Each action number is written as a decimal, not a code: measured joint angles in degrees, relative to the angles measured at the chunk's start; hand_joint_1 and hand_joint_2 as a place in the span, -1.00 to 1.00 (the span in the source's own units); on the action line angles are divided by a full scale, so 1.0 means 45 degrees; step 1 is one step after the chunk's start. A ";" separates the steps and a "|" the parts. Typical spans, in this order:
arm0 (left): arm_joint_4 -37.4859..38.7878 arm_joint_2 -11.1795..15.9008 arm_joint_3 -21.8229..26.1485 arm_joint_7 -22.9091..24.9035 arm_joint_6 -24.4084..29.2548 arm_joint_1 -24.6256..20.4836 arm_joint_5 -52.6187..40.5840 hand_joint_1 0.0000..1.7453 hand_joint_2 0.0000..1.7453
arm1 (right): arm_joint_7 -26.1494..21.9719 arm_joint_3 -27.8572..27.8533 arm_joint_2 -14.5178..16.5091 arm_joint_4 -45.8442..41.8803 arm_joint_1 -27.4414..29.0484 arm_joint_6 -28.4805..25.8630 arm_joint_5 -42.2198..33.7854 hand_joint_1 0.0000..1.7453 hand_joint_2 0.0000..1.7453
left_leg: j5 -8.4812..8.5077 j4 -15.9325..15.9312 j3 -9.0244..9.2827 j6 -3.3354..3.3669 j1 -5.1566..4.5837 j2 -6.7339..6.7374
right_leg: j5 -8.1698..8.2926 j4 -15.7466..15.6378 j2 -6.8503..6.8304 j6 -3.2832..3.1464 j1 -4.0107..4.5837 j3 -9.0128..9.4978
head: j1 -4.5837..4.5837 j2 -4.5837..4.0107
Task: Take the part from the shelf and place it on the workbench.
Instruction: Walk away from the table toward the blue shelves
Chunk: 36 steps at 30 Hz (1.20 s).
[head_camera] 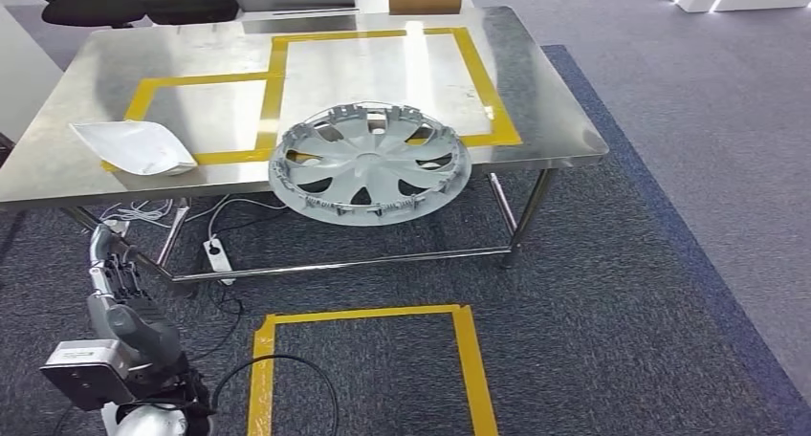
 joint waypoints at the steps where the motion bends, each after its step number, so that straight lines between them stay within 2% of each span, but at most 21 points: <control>1: 0.0000 0.0000 0.0001 0.0004 0.0014 0.0002 -0.0016 -1.00 -1.00 | -0.0005 0.0000 0.0000 0.0000 0.0000 0.0000 0.0001 -1.00 -1.00 | -0.0038 -0.0152 0.0032 0.0068 -0.0030 -0.0016 | 0.0088 0.0012 0.0004 0.0085 0.0004 -0.0048 | 0.0009 0.0000; 3: 0.0002 -0.0007 0.0003 0.0006 0.0047 0.0004 -0.0036 -1.00 -1.00 | -0.0015 0.0000 -0.0001 0.0001 0.0017 0.0000 0.0004 -1.00 -1.00 | 0.0130 -0.0170 -0.0158 0.0254 -0.0033 0.0017 | 0.0189 0.0036 0.0032 0.0256 -0.0021 -0.0136 | 0.0010 0.0000; 4: 0.0005 -0.0016 0.0004 0.0010 0.0053 -0.0003 -0.0039 -1.00 -1.00 | -0.0013 0.0000 -0.0002 0.0001 0.0026 -0.0002 0.0010 -1.00 -1.00 | 0.0254 -0.0193 -0.0272 0.0373 -0.0020 0.0046 | 0.0005 0.0177 0.0054 0.0329 -0.0029 -0.0249 | 0.0028 0.0000; 6: 0.0010 -0.0032 0.0001 0.0016 0.0059 -0.0008 -0.0047 -1.00 -1.00 | -0.0011 0.0000 -0.0005 0.0001 0.0036 -0.0005 0.0025 -1.00 -1.00 | 0.0551 -0.0248 -0.0585 0.0557 0.0008 0.0108 | -0.1045 0.1162 0.0091 0.0431 -0.0047 -0.0668 | 0.0091 0.0000; 8: 0.0016 -0.0033 0.0000 0.0021 0.0063 0.0001 -0.0052 -1.00 -1.00 | -0.0010 0.0000 -0.0005 0.0001 0.0033 -0.0007 0.0033 -1.00 -1.00 | 0.0839 -0.0227 -0.0963 0.0626 -0.0029 0.0129 | -0.2213 0.2778 0.0080 0.0501 -0.0054 -0.1092 | 0.0157 0.0000; 9: 0.0020 -0.0033 0.0001 0.0022 0.0065 0.0005 -0.0052 -1.00 -1.00 | -0.0011 0.0000 -0.0005 0.0001 0.0031 -0.0010 0.0033 -1.00 -1.00 | 0.0976 -0.0206 -0.1158 0.0628 -0.0048 0.0141 | -0.2407 0.3374 0.0078 0.0521 -0.0057 -0.1145 | 0.0171 0.0000; 11: 0.0031 -0.0033 0.0001 0.0022 0.0068 0.0004 -0.0051 -1.00 -1.00 | -0.0007 0.0000 -0.0009 0.0000 0.0031 -0.0013 0.0035 -1.00 -1.00 | 0.1227 -0.0123 -0.1557 0.0598 -0.0075 0.0157 | -0.1948 0.3372 0.0074 0.0513 -0.0056 -0.0646 | 0.0188 0.0000; 13: 0.0036 -0.0033 0.0001 0.0022 0.0069 0.0004 -0.0049 -1.00 -1.00 | 0.0004 0.0000 -0.0013 0.0000 0.0018 -0.0015 0.0039 -1.00 -1.00 | 0.1428 0.0003 -0.1870 0.0529 -0.0098 0.0159 | -0.1338 0.1757 0.0065 0.0432 -0.0048 0.0630 | 0.0188 0.0000; 14: 0.0038 -0.0033 0.0001 0.0021 0.0070 0.0005 -0.0049 -1.00 -1.00 | 0.0007 0.0000 -0.0015 0.0000 0.0000 -0.0016 0.0040 -1.00 -1.00 | 0.1520 0.0065 -0.1979 0.0479 -0.0117 0.0160 | -0.1298 0.0759 0.0065 0.0376 -0.0035 0.1314 | 0.0183 0.0000; 16: 0.0038 -0.0034 0.0000 0.0019 0.0074 0.0003 -0.0050 -1.00 -1.00 | 0.0006 0.0002 -0.0015 0.0000 -0.0027 -0.0018 0.0041 -1.00 -1.00 | 0.1735 0.0116 -0.2092 0.0351 -0.0137 0.0168 | -0.1467 -0.0411 0.0069 0.0267 0.0015 0.1961 | 0.0176 0.0000; 18: 0.0039 -0.0033 -0.0004 0.0019 0.0076 0.0007 -0.0051 -1.00 -1.00 | 0.0010 0.0004 -0.0013 0.0001 -0.0005 -0.0018 0.0044 -1.00 -1.00 | 0.1893 0.0115 -0.2148 0.0202 -0.0109 0.0152 | -0.1350 -0.0524 0.0043 0.0110 0.0027 0.1840 | 0.0188 0.0000; 19: 0.0039 -0.0032 -0.0005 0.0019 0.0080 0.0018 -0.0049 -1.00 -1.00 | 0.0019 0.0002 -0.0013 0.0001 0.0009 -0.0017 0.0045 -1.00 -1.00 | 0.1738 0.0209 -0.2206 0.0123 -0.0090 0.0123 | -0.1236 -0.0536 0.0014 0.0006 0.0012 0.1755 | 0.0181 0.0000; 21: 0.0040 -0.0027 -0.0004 0.0023 0.0095 0.0045 -0.0040 -1.00 -1.00 | 0.0038 0.0000 -0.0016 0.0001 0.0022 -0.0015 0.0051 -1.00 -1.00 | 0.0755 0.1014 -0.2445 -0.0018 -0.0046 0.0062 | -0.0960 -0.0567 -0.0047 -0.0172 -0.0033 0.1491 | 0.0124 0.0000; 23: 0.0044 -0.0024 -0.0005 0.0041 0.0112 0.0060 -0.0034 -1.00 -1.00 | 0.0044 0.0000 -0.0019 0.0000 0.0022 -0.0012 0.0066 -1.00 -1.00 | -0.0512 0.2597 -0.2751 -0.0117 -0.0007 0.0048 | -0.0699 -0.0514 -0.0062 -0.0230 -0.0025 0.1187 | 0.0074 0.0000; 24: 0.0047 -0.0023 -0.0005 0.0047 0.0115 0.0063 -0.0032 -1.00 -1.00 | 0.0044 0.0000 -0.0019 0.0000 0.0024 -0.0011 0.0074 -1.00 -1.00 | -0.0800 0.3282 -0.2803 -0.0152 0.0011 0.0047 | -0.0581 -0.0465 -0.0065 -0.0225 -0.0023 0.1012 | 0.0069 0.0000; 26: 0.0052 -0.0021 -0.0007 -0.0003 0.0109 0.0067 0.0001 -1.00 -1.00 | 0.0038 0.0000 -0.0019 0.0000 0.0028 -0.0010 0.0087 -1.00 -1.00 | -0.0475 0.3524 -0.2424 -0.0184 0.0051 0.0047 | -0.0392 -0.0333 -0.0069 -0.0189 -0.0025 0.0647 | 0.0067 0.0000; 28: 0.0051 -0.0017 -0.0007 -0.0102 0.0080 0.0061 0.0089 -1.00 -1.00 | 0.0019 0.0000 -0.0019 0.0000 0.0030 -0.0008 0.0106 -1.00 -1.00 | 0.0182 0.2077 -0.1335 -0.0158 0.0085 0.0039 | -0.0274 -0.0177 -0.0064 -0.0113 -0.0031 0.0344 | 0.0067 0.0000; 30: 0.0049 -0.0015 -0.0007 -0.0158 0.0040 0.0053 0.0151 -1.00 -1.00 | 0.0006 0.0000 -0.0019 0.0000 0.0015 -0.0004 0.0127 -1.00 -1.00 | 0.0215 0.0458 -0.0349 -0.0071 0.0066 0.0012 | -0.0159 -0.0041 -0.0051 0.0010 -0.0002 0.0150 | 0.0073 0.0000; 31: 0.0049 -0.0012 -0.0006 -0.0167 0.0028 0.0052 0.0157 -1.00 -1.00 | 0.0006 0.0000 -0.0019 0.0000 0.0008 0.0000 0.0137 -1.00 -1.00 | 0.0092 0.0057 -0.0160 -0.0020 0.0045 0.0000 | -0.0089 -0.0009 -0.0048 0.0080 0.0012 0.0087 | 0.0075 0.0000; 34: 0.0049 -0.0010 -0.0002 -0.0171 0.0011 0.0061 0.0157 -1.00 -1.00 | 0.0015 0.0000 -0.0024 0.0000 0.0015 0.0008 0.0148 -1.00 -1.00 | 0.0173 -0.0114 -0.0252 0.0230 0.0037 0.0024 | -0.0017 0.0068 -0.0031 0.0298 -0.0006 -0.0059 | 0.0088 0.0000; 36: 0.0049 -0.0015 0.0000 -0.0159 -0.0010 0.0062 0.0157 -1.00 -1.00 | 0.0035 0.0000 -0.0032 0.0000 0.0021 0.0025 0.0162 -1.00 -1.00 | 0.0344 -0.0164 -0.0371 0.0450 0.0066 0.0065 | -0.0609 0.0868 0.0001 0.0414 -0.0034 -0.0476 | 0.0126 0.0000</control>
